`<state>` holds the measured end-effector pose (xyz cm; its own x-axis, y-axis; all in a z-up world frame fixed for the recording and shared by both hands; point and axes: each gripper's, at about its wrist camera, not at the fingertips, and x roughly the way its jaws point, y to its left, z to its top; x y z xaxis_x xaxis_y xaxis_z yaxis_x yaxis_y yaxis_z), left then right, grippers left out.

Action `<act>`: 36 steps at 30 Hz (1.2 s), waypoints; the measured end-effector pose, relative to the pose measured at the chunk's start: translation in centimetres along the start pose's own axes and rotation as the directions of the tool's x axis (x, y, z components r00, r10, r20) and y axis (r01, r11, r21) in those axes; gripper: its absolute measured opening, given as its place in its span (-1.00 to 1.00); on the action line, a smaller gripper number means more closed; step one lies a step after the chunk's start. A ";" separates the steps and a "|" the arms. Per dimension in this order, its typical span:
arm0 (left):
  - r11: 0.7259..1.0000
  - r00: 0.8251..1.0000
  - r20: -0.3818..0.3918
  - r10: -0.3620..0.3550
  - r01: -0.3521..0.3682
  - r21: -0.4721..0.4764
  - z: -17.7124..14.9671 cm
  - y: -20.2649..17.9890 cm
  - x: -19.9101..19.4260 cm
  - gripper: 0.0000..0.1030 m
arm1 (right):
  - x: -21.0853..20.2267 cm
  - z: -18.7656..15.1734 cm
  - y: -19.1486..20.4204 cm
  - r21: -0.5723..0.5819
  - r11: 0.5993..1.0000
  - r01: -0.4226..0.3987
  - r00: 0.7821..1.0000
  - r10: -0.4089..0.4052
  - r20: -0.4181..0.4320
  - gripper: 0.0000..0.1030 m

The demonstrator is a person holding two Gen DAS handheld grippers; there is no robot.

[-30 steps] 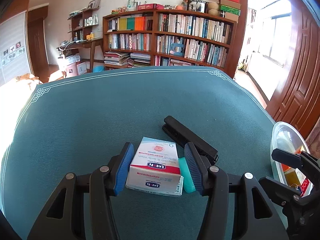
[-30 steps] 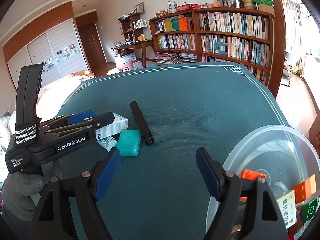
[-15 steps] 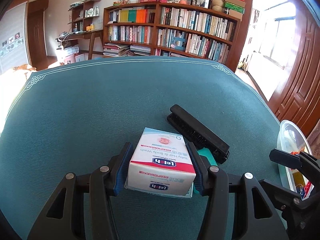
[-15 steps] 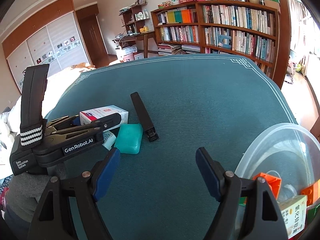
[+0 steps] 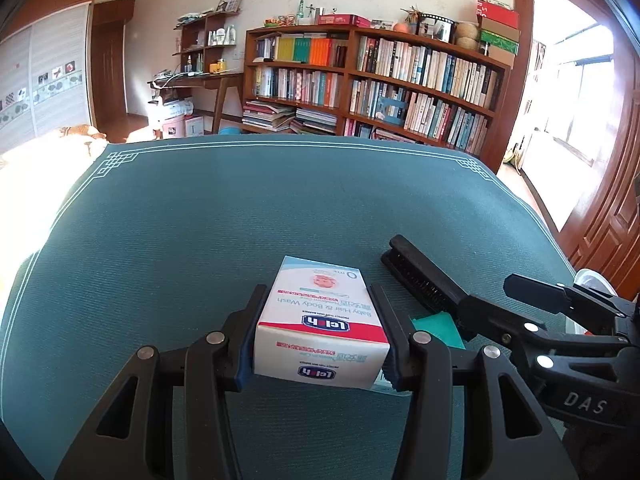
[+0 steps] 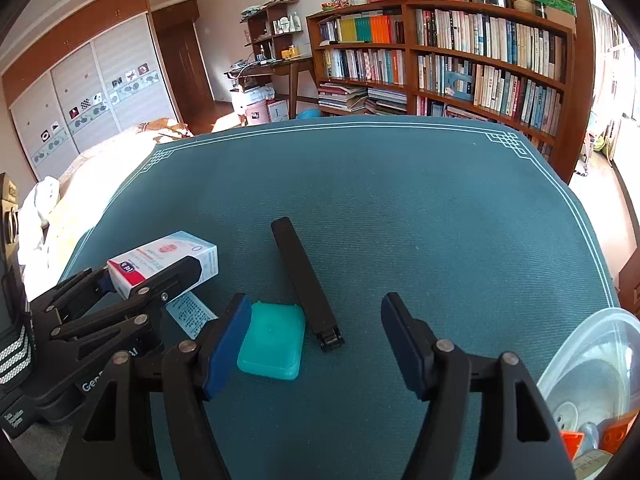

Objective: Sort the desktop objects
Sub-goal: 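Grasp the white medicine box with the left gripper while the right gripper approaches the black comb, then grasp the black comb with the right gripper while the left gripper holds the box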

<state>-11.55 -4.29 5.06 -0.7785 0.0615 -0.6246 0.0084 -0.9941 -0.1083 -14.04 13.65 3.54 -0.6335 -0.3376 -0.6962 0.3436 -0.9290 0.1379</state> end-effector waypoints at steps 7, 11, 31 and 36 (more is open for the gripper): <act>0.999 1.000 -0.011 0.011 -0.011 -0.031 -0.1 0.8 0.2 0.00 | 2.9 1.2 1.0 0.005 1.000 0.010 0.999 -0.010 -0.034 0.11; 0.999 1.000 -0.014 0.011 -0.012 -0.041 -0.3 1.1 0.2 0.00 | 4.8 1.1 1.1 0.005 1.000 0.005 0.997 -0.005 -0.074 0.02; 1.000 1.000 -0.012 0.008 -0.008 -0.030 -0.6 0.1 -0.2 0.00 | 0.8 0.4 -0.3 0.072 0.996 -0.059 0.998 0.058 0.018 -0.64; 1.000 1.000 -0.007 0.005 -0.005 -0.023 -0.7 -0.4 -0.6 0.00 | -1.1 0.0 -0.4 0.075 0.994 -0.086 0.995 0.081 0.056 -0.64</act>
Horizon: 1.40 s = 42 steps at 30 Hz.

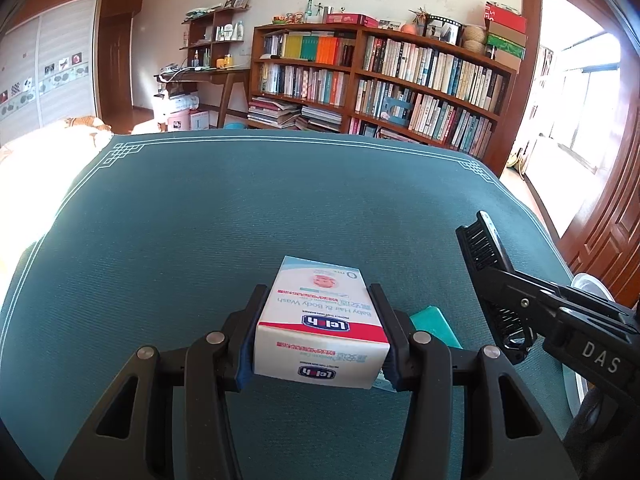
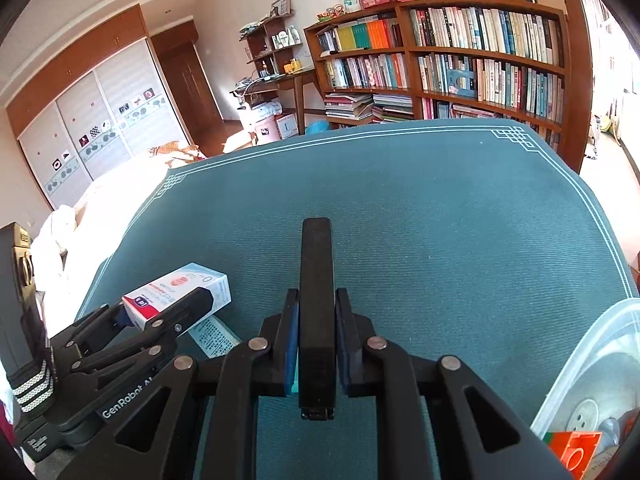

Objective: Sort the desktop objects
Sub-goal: 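Grasp the black comb with the right gripper while the left gripper holds the box, then carry the box and comb over the clear bowl and release both inside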

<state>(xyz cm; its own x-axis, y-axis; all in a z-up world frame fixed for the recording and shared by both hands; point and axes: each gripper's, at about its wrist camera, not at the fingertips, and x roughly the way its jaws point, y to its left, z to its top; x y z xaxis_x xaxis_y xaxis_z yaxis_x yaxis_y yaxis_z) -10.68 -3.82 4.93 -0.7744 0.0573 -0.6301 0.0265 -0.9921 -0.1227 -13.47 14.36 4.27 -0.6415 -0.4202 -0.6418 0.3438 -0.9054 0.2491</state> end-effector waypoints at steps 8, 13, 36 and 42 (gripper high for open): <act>1.000 1.000 0.000 -0.013 0.013 0.017 0.0 -1.1 -0.4 0.00 | -3.5 -0.4 -0.6 0.025 0.999 -0.031 0.998 0.030 0.049 -0.64; 0.999 1.000 0.012 -0.022 0.021 0.038 0.0 -2.1 -1.1 0.00 | -5.7 -1.1 -1.8 0.056 0.998 -0.024 0.998 0.020 0.067 -0.64; 0.980 0.991 0.016 -0.133 0.129 0.154 -0.4 -9.8 -4.0 0.00 | -14.0 -3.7 -12.5 0.209 0.956 0.203 0.965 -0.232 0.122 -0.64; 0.968 0.983 0.007 -0.181 0.177 0.179 -0.3 -12.8 -4.4 0.00 | -14.6 -4.6 -14.4 0.235 0.945 0.228 0.958 -0.261 0.118 -0.64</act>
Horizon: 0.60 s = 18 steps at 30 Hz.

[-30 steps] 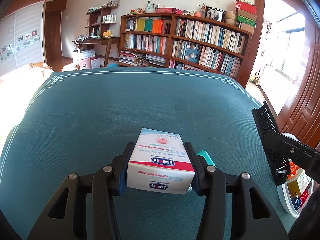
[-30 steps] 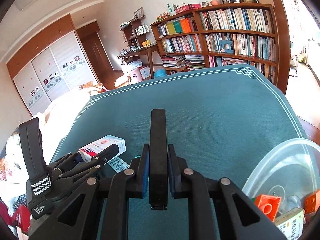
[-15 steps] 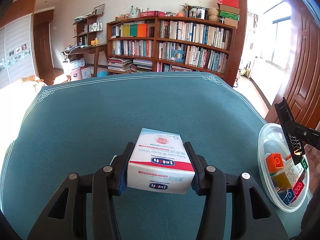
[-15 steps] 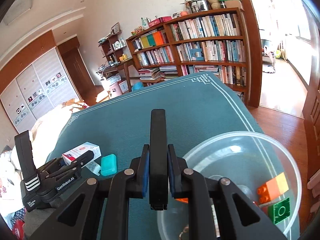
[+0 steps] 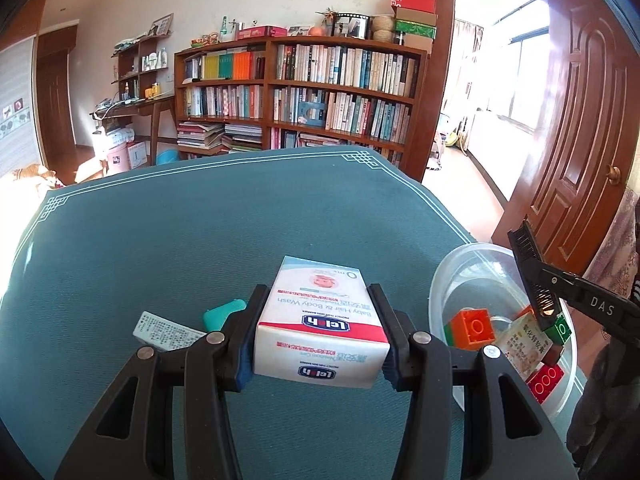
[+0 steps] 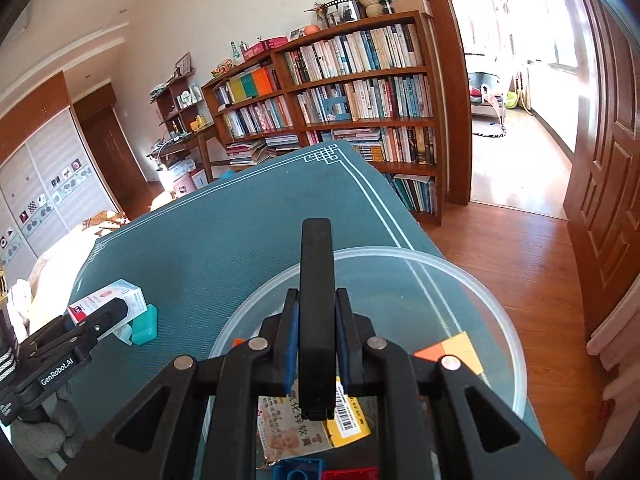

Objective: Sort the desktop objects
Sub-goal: 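Carry the box and comb over the clear bowl and release both inside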

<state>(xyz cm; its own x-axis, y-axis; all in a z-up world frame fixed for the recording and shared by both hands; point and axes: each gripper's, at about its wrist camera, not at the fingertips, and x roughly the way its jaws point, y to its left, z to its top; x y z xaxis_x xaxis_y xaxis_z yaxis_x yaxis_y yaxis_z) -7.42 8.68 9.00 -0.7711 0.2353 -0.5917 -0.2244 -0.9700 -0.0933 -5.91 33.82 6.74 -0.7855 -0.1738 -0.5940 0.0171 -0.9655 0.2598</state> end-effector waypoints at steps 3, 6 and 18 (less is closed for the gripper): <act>1.000 1.000 -0.004 -0.026 0.026 0.012 0.2 -1.5 0.3 0.00 | 0.1 -0.1 -0.8 0.013 1.000 0.002 1.000 -0.002 -0.004 -0.64; 0.998 0.999 -0.010 -0.048 0.048 0.028 0.4 -3.1 0.8 0.00 | 0.1 -0.2 -1.5 0.019 1.000 0.002 1.000 -0.002 -0.009 -0.64; 0.980 0.982 -0.031 -0.186 0.188 0.071 1.7 -9.1 2.8 0.01 | -0.6 -0.6 -3.5 0.042 0.997 0.060 0.996 -0.063 0.063 -0.63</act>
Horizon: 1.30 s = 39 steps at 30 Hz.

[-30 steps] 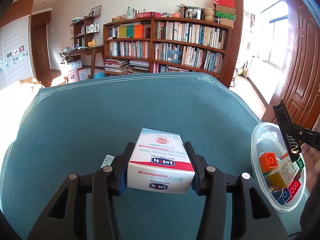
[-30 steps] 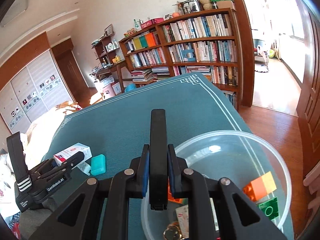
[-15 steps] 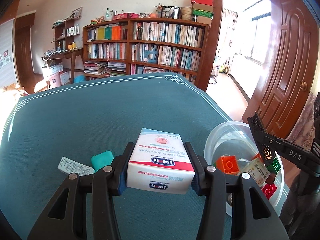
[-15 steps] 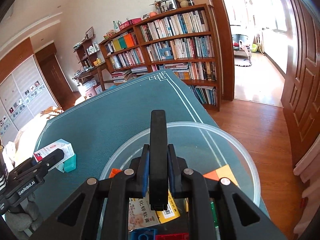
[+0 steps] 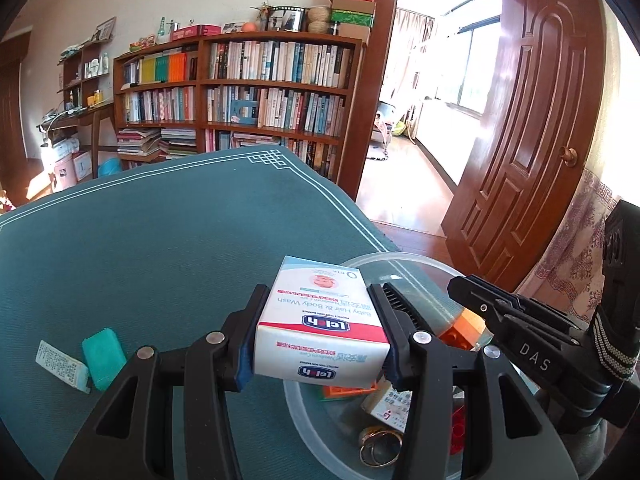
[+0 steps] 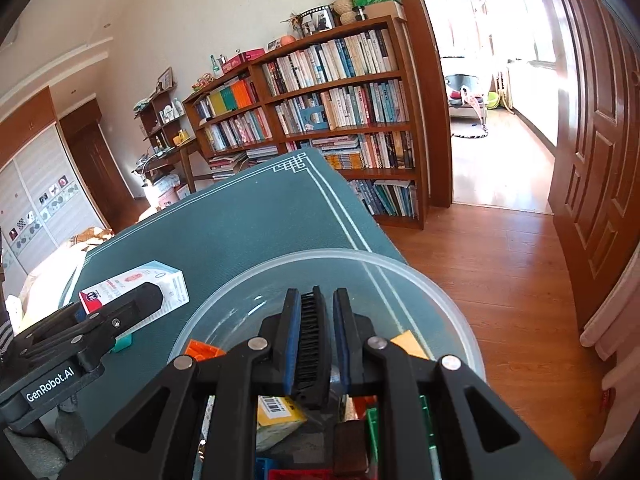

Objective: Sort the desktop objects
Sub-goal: 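Carry the box and comb over the clear bowl and release both inside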

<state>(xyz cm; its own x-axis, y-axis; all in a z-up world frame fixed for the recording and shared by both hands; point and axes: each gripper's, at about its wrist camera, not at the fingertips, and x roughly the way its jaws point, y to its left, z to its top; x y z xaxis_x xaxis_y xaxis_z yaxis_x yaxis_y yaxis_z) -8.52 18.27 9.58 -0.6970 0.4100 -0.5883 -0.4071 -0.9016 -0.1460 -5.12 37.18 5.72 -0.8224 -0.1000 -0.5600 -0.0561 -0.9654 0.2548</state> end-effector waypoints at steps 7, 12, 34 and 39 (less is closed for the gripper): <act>0.998 0.997 -0.039 -0.067 0.066 -0.017 -0.2 -1.3 1.8 0.01 | -0.4 -0.1 -0.6 0.024 0.998 0.063 0.995 -0.065 0.073 -0.63; 0.996 0.996 -0.028 -0.088 0.087 -0.028 -0.5 -1.4 2.0 0.20 | 0.0 -0.3 -1.6 0.065 0.996 0.054 0.997 -0.058 0.054 -0.63; 0.997 1.000 -0.012 0.004 -0.005 -0.072 -1.2 2.0 0.1 0.34 | -0.9 -0.7 -0.4 0.027 0.999 0.019 0.994 -0.022 0.110 0.51; 0.991 0.998 -0.008 0.055 -0.055 -0.122 -1.5 4.4 -0.9 0.34 | -1.9 -0.4 0.6 0.001 1.000 -0.008 0.992 0.008 0.128 0.55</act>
<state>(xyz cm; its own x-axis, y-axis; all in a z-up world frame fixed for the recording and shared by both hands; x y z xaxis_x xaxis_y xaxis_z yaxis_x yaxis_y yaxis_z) -8.78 13.71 8.25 -0.7135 0.3588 -0.6018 -0.2927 -0.9330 -0.2093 -3.36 36.70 6.63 -0.8886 -0.0761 -0.4523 -0.0499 -0.9642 0.2604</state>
